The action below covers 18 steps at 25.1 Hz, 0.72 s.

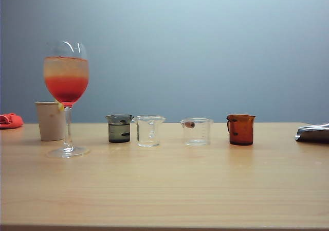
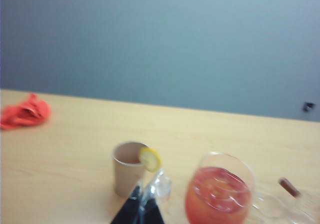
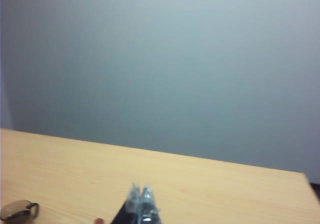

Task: Pick up the first measuring cup from the left, pour the coconut rum inside into the goblet, and finally put the measuring cup back in its original place.

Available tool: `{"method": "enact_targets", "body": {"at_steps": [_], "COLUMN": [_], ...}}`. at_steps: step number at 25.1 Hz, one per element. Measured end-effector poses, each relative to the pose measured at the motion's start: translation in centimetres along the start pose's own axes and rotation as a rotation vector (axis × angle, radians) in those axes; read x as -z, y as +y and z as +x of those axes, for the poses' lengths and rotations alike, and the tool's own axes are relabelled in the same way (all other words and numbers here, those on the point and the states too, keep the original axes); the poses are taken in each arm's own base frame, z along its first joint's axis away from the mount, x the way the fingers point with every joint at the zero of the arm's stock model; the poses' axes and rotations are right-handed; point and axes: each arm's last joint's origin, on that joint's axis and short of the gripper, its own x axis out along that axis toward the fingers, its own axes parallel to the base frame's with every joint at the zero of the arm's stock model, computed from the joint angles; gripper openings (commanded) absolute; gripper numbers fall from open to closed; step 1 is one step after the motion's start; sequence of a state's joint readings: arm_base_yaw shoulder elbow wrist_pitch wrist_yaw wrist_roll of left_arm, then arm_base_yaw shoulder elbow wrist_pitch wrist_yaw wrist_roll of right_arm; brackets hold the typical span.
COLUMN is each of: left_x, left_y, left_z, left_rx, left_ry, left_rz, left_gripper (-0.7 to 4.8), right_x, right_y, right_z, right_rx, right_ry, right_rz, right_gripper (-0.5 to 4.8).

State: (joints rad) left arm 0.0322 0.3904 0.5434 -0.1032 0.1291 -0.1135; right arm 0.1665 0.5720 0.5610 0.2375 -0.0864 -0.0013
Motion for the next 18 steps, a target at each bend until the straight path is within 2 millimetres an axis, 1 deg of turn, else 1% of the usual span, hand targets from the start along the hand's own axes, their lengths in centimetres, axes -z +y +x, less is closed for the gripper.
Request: {"method": "enact_targets", "body": {"at_steps": [1, 3, 7, 8, 9, 12, 14, 16, 18], "left_x": [-0.3, -0.7, -1.2, -1.3, -1.7, -1.6, -1.5, -1.5, -1.4], "left_y": [0.0, -0.1, -0.2, -0.3, -0.4, -0.4, -0.4, -0.4, -0.4], "left_z": [0.5, 0.8, 0.9, 0.9, 0.8, 0.8, 0.8, 0.8, 0.8], "left_rx": [0.019, 0.031, 0.067, 0.077, 0.089, 0.096, 0.095, 0.096, 0.104], "left_ry": [0.023, 0.025, 0.028, 0.034, 0.028, 0.043, 0.050, 0.052, 0.055], "left_rz": [-0.022, -0.029, -0.037, -0.038, -0.037, -0.040, -0.041, -0.042, -0.044], "left_gripper": [-0.05, -0.05, -0.05, -0.05, -0.05, -0.05, -0.05, -0.05, -0.05], "right_x": [0.3, 0.9, 2.1, 2.4, 3.0, 4.5, 5.5, 6.8, 7.4], "right_y": [1.0, 2.5, 5.3, 6.2, 7.5, 9.7, 10.7, 12.4, 13.4], "right_z": [0.9, 1.9, 3.0, 3.2, 3.7, 4.5, 5.1, 6.2, 7.1], "right_rx": [-0.024, -0.059, -0.117, -0.142, -0.182, -0.258, -0.286, -0.310, -0.317], "right_ry": [0.000, 0.023, 0.081, 0.089, 0.102, 0.153, 0.170, 0.170, 0.189], "right_rz": [0.019, 0.041, 0.063, 0.069, 0.074, 0.069, 0.066, 0.070, 0.065], "right_gripper": [-0.04, -0.03, -0.04, -0.04, -0.03, -0.04, -0.04, -0.03, -0.04]}}
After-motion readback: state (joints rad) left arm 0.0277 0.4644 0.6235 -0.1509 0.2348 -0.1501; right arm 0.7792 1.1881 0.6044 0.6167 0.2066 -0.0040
